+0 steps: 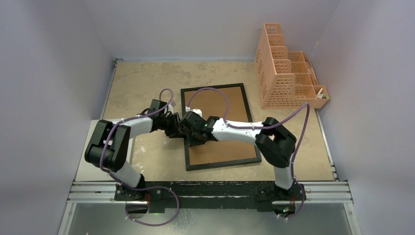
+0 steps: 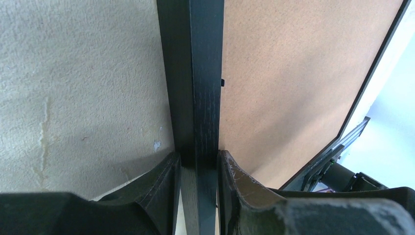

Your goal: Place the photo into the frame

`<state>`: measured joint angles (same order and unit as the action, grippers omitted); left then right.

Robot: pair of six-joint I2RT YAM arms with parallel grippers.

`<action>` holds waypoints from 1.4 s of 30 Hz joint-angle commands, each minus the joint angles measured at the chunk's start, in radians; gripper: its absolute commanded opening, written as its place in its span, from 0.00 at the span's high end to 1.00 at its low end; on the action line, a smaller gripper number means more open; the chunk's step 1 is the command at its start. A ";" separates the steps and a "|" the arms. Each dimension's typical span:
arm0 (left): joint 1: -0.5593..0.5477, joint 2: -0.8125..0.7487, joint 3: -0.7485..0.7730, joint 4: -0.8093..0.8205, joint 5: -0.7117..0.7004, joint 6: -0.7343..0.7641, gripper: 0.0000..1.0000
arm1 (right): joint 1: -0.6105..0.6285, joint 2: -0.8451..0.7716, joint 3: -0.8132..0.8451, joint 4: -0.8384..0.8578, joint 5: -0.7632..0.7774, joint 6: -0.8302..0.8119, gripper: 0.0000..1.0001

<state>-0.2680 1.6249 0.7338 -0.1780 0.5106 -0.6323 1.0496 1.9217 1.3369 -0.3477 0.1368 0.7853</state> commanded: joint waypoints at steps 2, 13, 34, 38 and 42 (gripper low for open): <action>-0.031 0.074 -0.097 -0.094 -0.066 0.008 0.91 | 0.015 0.057 0.020 -0.056 0.030 0.038 0.70; -0.028 0.056 -0.110 -0.101 -0.079 0.004 0.91 | 0.019 0.091 0.043 -0.100 0.024 0.028 0.72; -0.024 0.049 -0.107 -0.146 -0.140 0.006 0.95 | 0.041 0.204 0.057 -0.301 0.076 0.043 0.85; -0.023 0.046 -0.108 -0.158 -0.154 0.006 0.97 | 0.045 0.202 0.028 -0.287 0.073 0.026 0.88; -0.021 0.051 -0.106 -0.168 -0.173 0.005 0.99 | 0.046 0.191 -0.008 -0.279 0.075 0.019 0.92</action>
<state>-0.2668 1.6005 0.7025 -0.1539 0.4915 -0.6540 1.0752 2.0010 1.4452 -0.4553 0.1776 0.8299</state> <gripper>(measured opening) 0.312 0.110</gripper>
